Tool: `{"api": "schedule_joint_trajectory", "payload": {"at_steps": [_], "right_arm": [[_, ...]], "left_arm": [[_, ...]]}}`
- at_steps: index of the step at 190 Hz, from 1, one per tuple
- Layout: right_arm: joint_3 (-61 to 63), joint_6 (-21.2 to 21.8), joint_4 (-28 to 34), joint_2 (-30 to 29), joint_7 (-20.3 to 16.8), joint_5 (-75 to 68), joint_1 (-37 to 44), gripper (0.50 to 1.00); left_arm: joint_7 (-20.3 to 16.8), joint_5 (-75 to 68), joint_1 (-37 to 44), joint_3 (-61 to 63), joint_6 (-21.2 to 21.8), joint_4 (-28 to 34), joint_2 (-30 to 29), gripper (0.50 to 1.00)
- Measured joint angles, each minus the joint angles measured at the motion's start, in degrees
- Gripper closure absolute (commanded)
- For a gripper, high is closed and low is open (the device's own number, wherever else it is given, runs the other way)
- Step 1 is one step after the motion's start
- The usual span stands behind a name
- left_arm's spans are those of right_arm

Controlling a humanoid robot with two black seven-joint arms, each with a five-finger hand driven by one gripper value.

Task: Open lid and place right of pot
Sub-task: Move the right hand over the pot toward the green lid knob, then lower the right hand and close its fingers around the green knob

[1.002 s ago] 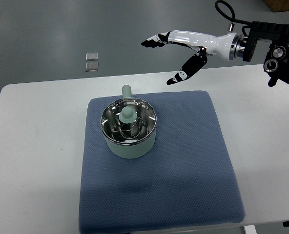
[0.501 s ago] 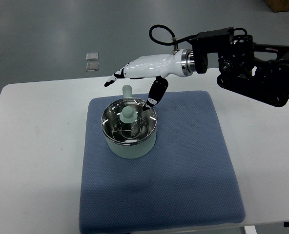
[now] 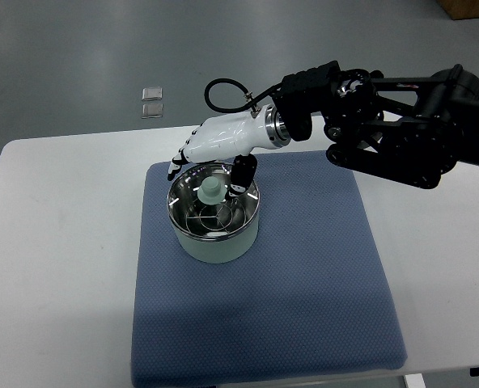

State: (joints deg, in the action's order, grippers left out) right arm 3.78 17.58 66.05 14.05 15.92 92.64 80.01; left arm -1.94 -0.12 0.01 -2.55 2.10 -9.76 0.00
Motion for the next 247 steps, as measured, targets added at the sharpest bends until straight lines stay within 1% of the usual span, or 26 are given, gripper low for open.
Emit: {"api": "schedule_joint_trajectory", "payload": {"at_steps": [19,47,57,58,72,79,111,131,132,138,151,160,161,167,247], "right_arm": [[-0.2,0.0,-0.3,-0.3,-0.4,0.8,0.2,0.764],[-0.3,0.0,-1.2,-1.2,-1.4,1.4,0.4,0.771],[-0.3,0.0,-1.5,-1.4,-1.5,1.5,0.5,0.769],[-0.3,0.0,-1.5,-1.4,-1.5,1.5,0.5,0.759],[-0.3,0.0,-1.8,-1.6,-1.5,1.5,0.6,0.742],[-0.3,0.0,-1.9,-1.7,-1.5,1.5,0.6,0.724],[-0.3,-0.3,-2.1,-2.6,-1.4,1.5,0.4,0.726],[-0.3,-1.3,-2.2,-2.8,-1.3,1.5,0.4,0.732],[-0.3,-1.4,-2.2,-2.8,-1.3,1.5,0.4,0.75],[-0.3,-1.5,-2.3,-2.8,-1.3,1.5,0.4,0.762],[-0.3,-1.7,-2.5,-2.8,-1.3,1.5,0.4,0.779],[-0.3,-1.8,-2.6,-2.8,-1.3,1.5,0.4,0.779],[-0.3,-1.8,-2.6,-2.8,-1.3,1.5,0.4,0.825],[-0.4,-1.8,-2.6,-2.8,-1.3,1.5,0.3,0.846],[-1.7,-1.8,-3.7,-2.8,-1.4,1.6,0.3,0.844]], "left_arm": [[0.0,0.0,0.0,0.0,0.0,0.0,0.0,0.5],[0.0,0.0,0.0,0.0,0.0,0.0,0.0,0.5],[0.0,0.0,0.0,0.0,0.0,0.0,0.0,0.5],[0.0,0.0,0.0,0.0,0.0,0.0,0.0,0.5],[0.0,0.0,0.0,0.0,0.0,0.0,0.0,0.5],[0.0,0.0,0.0,0.0,0.0,0.0,0.0,0.5],[0.0,0.0,0.0,0.0,0.0,0.0,0.0,0.5],[0.0,0.0,0.0,0.0,0.0,0.0,0.0,0.5],[0.0,0.0,0.0,0.0,0.0,0.0,0.0,0.5],[0.0,0.0,0.0,0.0,0.0,0.0,0.0,0.5],[0.0,0.0,0.0,0.0,0.0,0.0,0.0,0.5],[0.0,0.0,0.0,0.0,0.0,0.0,0.0,0.5],[0.0,0.0,0.0,0.0,0.0,0.0,0.0,0.5],[0.0,0.0,0.0,0.0,0.0,0.0,0.0,0.5],[0.0,0.0,0.0,0.0,0.0,0.0,0.0,0.5]]}}
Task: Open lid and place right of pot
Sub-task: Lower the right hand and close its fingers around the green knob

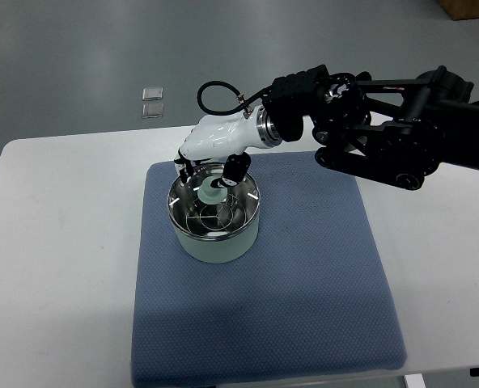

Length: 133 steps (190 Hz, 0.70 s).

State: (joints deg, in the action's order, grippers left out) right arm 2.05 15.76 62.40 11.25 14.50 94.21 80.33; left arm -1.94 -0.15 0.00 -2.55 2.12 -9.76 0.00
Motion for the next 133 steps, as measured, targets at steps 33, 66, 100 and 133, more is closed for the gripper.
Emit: {"api": "schedule_joint_trajectory", "payload": {"at_steps": [33,66,100,133], "right_arm": [[-0.5,0.0,-0.1,0.3,0.0,0.0,0.0,0.826],[-0.5,0.4,-0.1,0.7,0.0,0.0,0.0,0.799],[-0.4,0.8,0.0,1.2,0.1,-0.1,0.9,0.762],[-0.3,1.4,0.3,1.7,0.2,-0.2,1.4,0.754]], "left_arm": [[0.0,0.0,0.0,0.0,0.0,0.0,0.0,0.5],[0.0,0.0,0.0,0.0,0.0,0.0,0.0,0.5],[0.0,0.0,0.0,0.0,0.0,0.0,0.0,0.5],[0.0,0.0,0.0,0.0,0.0,0.0,0.0,0.5]]}}
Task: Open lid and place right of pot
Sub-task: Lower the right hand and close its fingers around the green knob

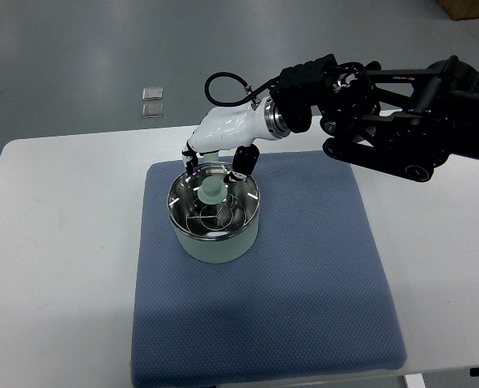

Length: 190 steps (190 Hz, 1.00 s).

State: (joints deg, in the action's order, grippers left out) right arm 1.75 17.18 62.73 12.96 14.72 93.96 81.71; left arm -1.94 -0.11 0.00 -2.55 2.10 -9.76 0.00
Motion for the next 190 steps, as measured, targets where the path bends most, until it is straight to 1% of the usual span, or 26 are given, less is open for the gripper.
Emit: {"api": "schedule_joint_trajectory", "payload": {"at_steps": [190], "right_arm": [[-0.7,0.0,-0.4,-0.9,-0.2,1.3,-1.8,0.773]], "left_arm": [[0.0,0.0,0.0,0.0,0.0,0.0,0.0,0.5]]}}
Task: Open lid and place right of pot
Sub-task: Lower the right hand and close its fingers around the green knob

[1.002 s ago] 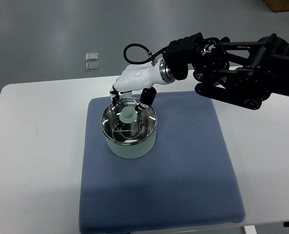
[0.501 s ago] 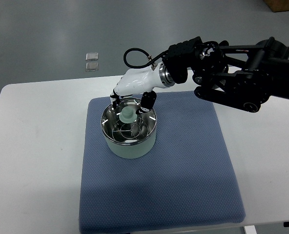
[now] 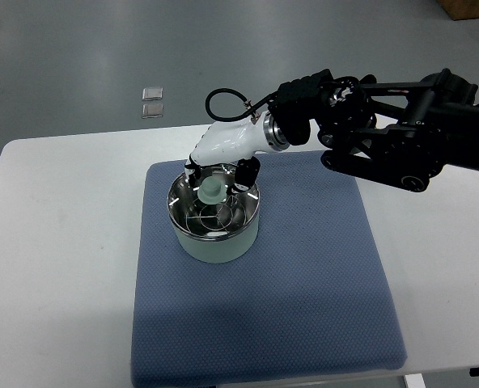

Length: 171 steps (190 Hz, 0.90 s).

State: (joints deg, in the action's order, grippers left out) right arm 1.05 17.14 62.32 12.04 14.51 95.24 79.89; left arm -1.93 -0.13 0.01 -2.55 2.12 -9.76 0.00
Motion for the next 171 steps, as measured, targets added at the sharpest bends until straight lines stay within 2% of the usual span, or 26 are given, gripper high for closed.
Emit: {"api": "schedule_joint_trajectory", "payload": {"at_steps": [171], "right_arm": [[-0.4,-0.1,-0.2,-0.6,0.0,0.6,-0.2,0.82]], "left_arm": [[0.0,0.0,0.0,0.0,0.0,0.0,0.0,0.5]]}}
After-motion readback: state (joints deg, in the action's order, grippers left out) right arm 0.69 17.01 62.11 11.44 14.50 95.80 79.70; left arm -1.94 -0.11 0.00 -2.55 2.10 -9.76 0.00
